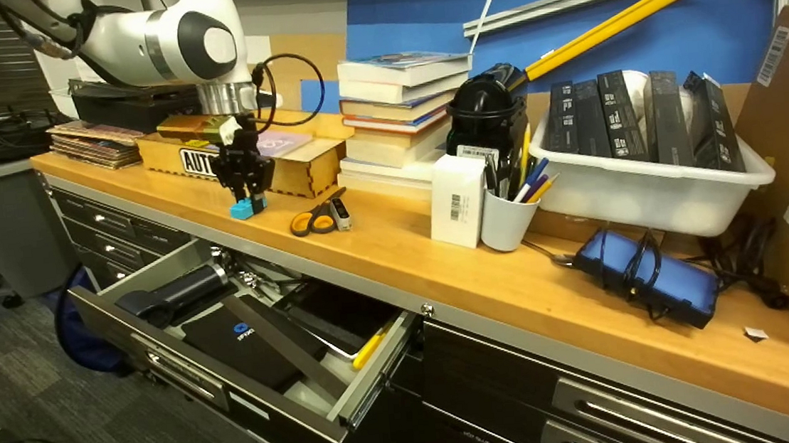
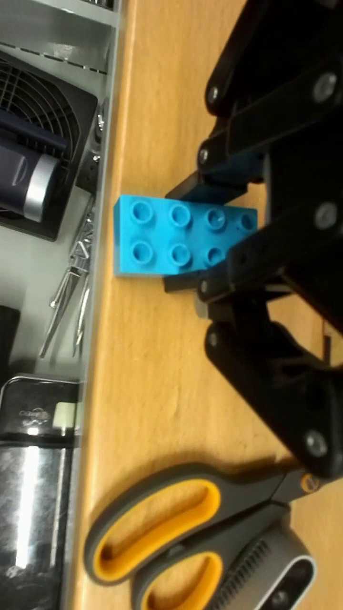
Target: Put the blue object into the drawer then close the drawer.
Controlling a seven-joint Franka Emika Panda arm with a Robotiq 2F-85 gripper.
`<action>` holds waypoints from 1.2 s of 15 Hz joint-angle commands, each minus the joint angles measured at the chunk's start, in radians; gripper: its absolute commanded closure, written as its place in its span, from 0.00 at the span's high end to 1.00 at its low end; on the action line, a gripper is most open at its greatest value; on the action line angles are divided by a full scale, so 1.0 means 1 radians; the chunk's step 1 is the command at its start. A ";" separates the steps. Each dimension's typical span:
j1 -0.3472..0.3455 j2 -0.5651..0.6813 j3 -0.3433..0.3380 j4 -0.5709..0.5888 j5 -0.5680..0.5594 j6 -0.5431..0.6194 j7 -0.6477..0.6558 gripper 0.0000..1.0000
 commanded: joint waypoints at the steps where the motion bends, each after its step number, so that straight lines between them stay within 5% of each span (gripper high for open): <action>1: -0.006 -0.149 -0.013 -0.240 0.060 0.072 0.040 0.16; 6: -0.021 -0.277 -0.025 -0.466 0.106 0.179 0.149 0.16; 12: -0.068 -0.266 -0.072 -0.603 0.112 0.237 0.230 0.17; 14: -0.085 -0.266 -0.084 -0.621 0.136 0.248 0.233 0.62; 16: -0.098 -0.290 -0.090 -0.658 0.173 0.268 0.211 0.64; 18: -0.105 -0.328 -0.086 -0.714 0.220 0.308 0.188 0.78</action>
